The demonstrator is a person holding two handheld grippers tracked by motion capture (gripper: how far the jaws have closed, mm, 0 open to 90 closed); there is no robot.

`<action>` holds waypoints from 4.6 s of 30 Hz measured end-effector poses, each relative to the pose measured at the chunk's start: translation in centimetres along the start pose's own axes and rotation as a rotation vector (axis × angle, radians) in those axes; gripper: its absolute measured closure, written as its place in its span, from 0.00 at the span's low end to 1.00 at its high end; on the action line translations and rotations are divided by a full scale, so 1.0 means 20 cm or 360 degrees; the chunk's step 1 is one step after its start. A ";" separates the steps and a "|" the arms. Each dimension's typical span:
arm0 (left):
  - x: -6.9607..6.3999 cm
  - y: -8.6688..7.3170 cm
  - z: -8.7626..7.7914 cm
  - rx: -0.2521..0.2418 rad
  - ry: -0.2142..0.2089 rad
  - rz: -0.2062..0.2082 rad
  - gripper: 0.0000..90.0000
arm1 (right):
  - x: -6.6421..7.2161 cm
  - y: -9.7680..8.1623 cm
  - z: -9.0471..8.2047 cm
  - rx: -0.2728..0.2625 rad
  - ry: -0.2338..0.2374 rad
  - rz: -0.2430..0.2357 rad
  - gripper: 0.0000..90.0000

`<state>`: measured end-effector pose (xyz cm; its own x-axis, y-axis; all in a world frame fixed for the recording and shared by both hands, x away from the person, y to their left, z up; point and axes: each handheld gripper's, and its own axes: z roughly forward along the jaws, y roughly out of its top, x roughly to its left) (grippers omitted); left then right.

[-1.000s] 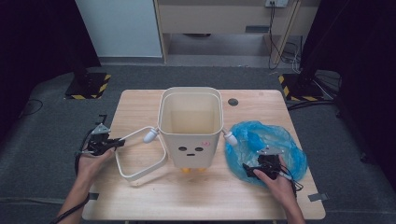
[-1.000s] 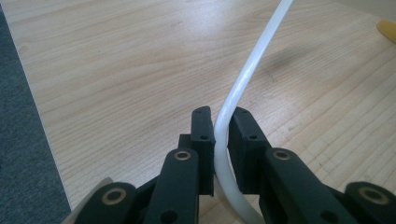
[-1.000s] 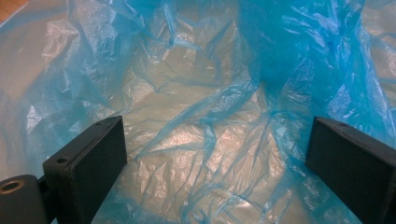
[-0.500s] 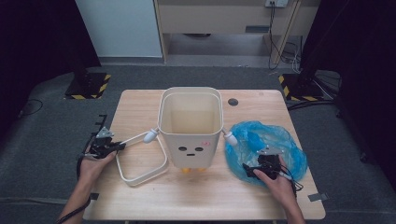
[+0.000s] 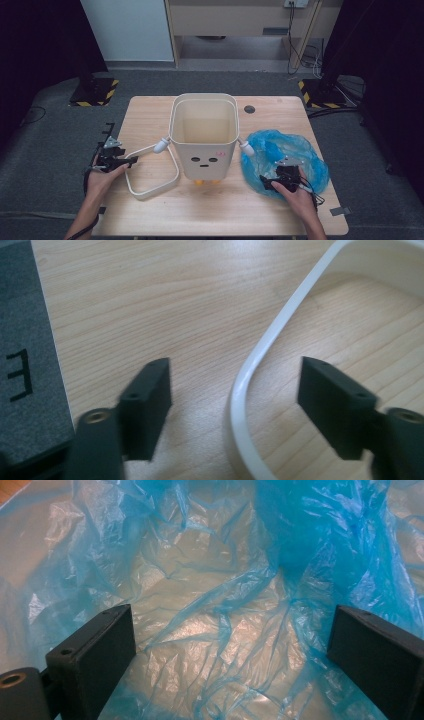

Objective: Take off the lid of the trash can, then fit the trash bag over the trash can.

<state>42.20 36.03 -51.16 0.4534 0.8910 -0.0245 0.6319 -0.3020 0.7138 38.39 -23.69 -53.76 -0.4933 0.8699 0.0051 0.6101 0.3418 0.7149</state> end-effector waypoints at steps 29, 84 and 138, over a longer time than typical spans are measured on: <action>-0.13 -0.01 -0.11 -0.0215 0.0033 -0.0115 0.08 | -0.19 0.29 -0.20 -0.0048 -0.0050 0.0012 0.18; -0.12 -0.06 -0.14 -0.0289 0.0076 -0.0167 0.11 | -0.31 0.26 -0.08 -0.0122 0.0120 0.0284 0.99; -0.09 -0.05 -0.20 -0.0358 0.0099 -0.0198 0.11 | -0.26 0.58 -0.25 -0.0205 -0.0043 0.0583 0.99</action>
<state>38.24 36.12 -49.05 0.3372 0.9377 -0.0835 0.5214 -0.1122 0.8459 44.91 -25.96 -42.06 -0.2398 0.9356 0.2590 0.6591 -0.0389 0.7510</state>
